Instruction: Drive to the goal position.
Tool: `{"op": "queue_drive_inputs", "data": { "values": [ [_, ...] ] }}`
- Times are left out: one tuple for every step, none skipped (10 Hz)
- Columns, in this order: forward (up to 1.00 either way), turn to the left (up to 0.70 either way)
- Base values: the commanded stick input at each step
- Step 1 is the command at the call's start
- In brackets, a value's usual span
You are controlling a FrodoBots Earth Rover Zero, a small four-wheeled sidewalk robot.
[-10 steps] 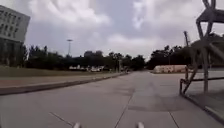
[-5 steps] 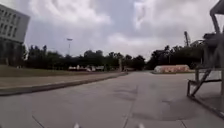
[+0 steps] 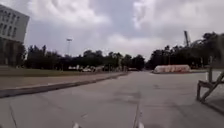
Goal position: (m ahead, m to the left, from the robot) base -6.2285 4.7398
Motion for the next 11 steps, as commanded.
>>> {"op": "queue_drive_inputs", "data": {
  "values": [
    [0.6,0.0],
    [0.6,0.0],
    [0.6,0.0],
    [0.6,0.0],
    [0.6,0.0],
    [0.6,0.0],
    [0.6,0.0],
    [0.6,0.0],
    [0.6,-0.05],
    [0.6,-0.14],
    [0.6,-0.15]
  ]
}}
